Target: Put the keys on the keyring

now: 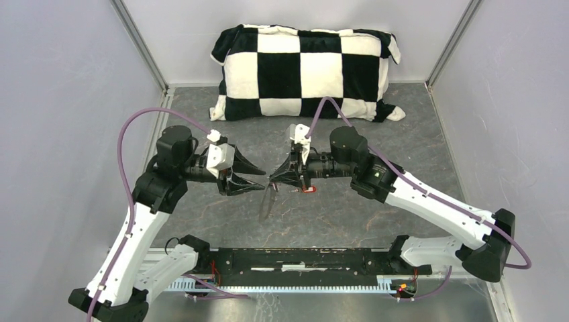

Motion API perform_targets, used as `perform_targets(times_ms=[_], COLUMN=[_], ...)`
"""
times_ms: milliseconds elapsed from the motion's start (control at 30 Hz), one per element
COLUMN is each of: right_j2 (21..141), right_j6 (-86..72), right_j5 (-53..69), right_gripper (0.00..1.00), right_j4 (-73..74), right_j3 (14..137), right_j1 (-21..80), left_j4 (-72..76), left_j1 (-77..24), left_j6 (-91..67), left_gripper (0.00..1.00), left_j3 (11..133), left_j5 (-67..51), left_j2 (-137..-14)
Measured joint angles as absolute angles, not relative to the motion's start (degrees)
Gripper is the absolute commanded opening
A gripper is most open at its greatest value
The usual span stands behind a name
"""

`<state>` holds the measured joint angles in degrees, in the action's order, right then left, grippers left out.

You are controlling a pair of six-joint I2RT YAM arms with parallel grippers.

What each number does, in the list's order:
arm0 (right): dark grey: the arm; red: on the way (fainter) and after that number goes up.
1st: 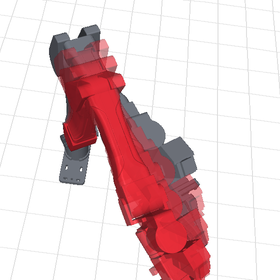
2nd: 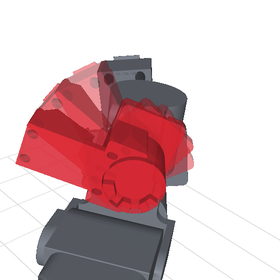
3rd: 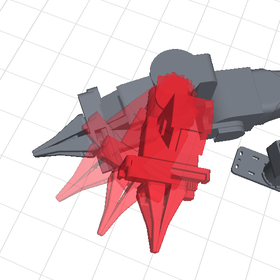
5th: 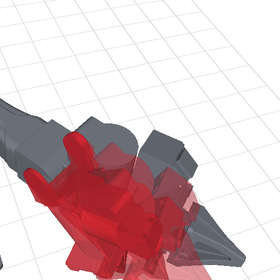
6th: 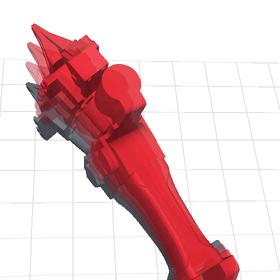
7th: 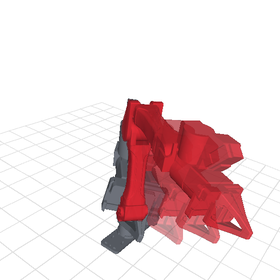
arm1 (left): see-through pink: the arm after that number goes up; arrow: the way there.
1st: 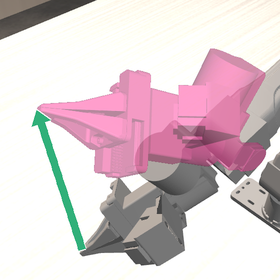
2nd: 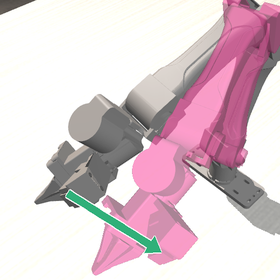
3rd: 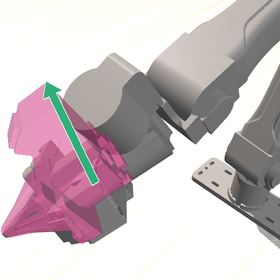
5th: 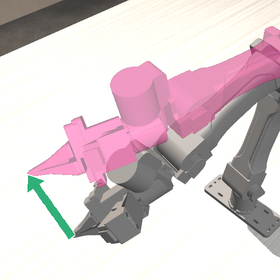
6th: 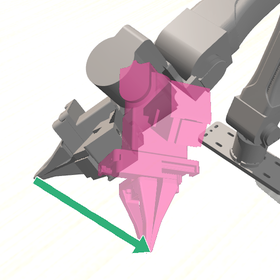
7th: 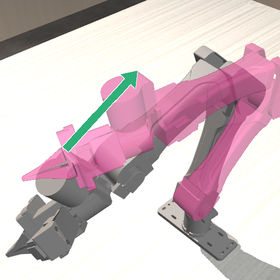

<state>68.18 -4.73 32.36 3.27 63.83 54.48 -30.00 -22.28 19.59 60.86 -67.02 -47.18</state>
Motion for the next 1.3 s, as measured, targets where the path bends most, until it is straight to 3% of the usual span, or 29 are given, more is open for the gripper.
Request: perform_targets(times_ms=[200, 467, 967, 1233, 1300], right_j2=[71.4, 75.7, 80.8, 81.4, 81.5], right_j6=[-1.0, 2.9, 5.5, 6.5, 6.9], right_j5=[31.0, 29.4, 27.7, 26.2, 25.9], right_gripper=[0.00, 0.00, 0.00, 0.00, 0.00], right_j4=[14.6, 22.7, 28.5, 29.5, 29.7], right_j3=[68.7, 74.0, 81.6, 82.5, 82.8], right_j1=[55.2, 58.3, 60.8, 61.5, 61.5], left_j4=[-42.9, -52.7, -54.4, -54.8, -54.8], left_j1=[-22.3, -22.7, -25.7, -26.2, -26.2], left_j6=[33.9, 47.8, 52.8, 53.3, 53.3], left_gripper=[0.44, 0.57, 0.26, 0.24, 0.28], left_j3=[63.0, 63.1, 63.0, 63.0, 63.0], left_j5=[-66.8, -63.8, -59.4, -56.8, -56.4], left_j2=[-50.3, -52.9, -52.2, -51.4, -51.0])
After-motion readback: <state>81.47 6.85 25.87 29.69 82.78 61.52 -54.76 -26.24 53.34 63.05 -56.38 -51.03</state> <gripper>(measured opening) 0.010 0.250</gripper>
